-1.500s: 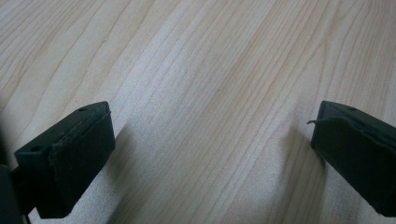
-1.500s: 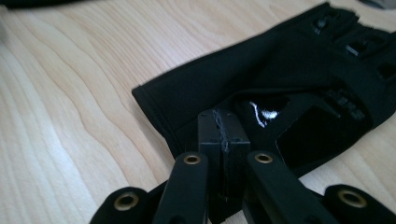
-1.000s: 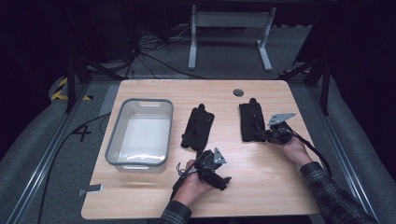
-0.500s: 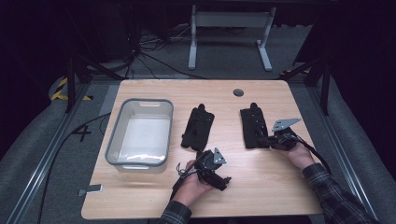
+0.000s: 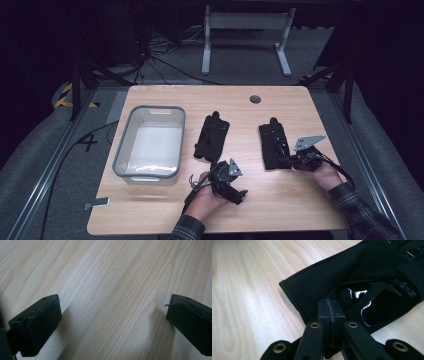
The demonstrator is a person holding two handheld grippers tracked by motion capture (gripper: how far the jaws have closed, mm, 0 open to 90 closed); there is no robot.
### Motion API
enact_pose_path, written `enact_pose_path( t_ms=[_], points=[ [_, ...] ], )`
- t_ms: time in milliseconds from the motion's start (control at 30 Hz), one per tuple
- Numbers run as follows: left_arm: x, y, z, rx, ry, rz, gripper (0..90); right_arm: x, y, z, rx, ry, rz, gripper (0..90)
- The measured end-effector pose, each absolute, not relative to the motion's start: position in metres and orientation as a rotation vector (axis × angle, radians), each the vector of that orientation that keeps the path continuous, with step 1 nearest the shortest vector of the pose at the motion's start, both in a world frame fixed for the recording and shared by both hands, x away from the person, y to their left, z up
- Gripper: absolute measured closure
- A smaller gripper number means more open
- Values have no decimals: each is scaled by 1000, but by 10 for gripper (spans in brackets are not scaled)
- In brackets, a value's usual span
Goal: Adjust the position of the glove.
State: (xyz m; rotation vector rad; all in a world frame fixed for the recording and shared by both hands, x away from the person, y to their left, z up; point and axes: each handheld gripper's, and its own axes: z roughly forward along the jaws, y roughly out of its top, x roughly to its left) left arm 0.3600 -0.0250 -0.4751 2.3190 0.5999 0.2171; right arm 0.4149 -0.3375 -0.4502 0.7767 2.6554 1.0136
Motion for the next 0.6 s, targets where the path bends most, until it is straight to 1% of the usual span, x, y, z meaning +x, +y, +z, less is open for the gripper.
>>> enact_pose_path(
  t_ms=[600],
  points=[
    [360,-25,-475,2323,584,212,2,370,-339,-449,707,2719,1013,899]
  ],
)
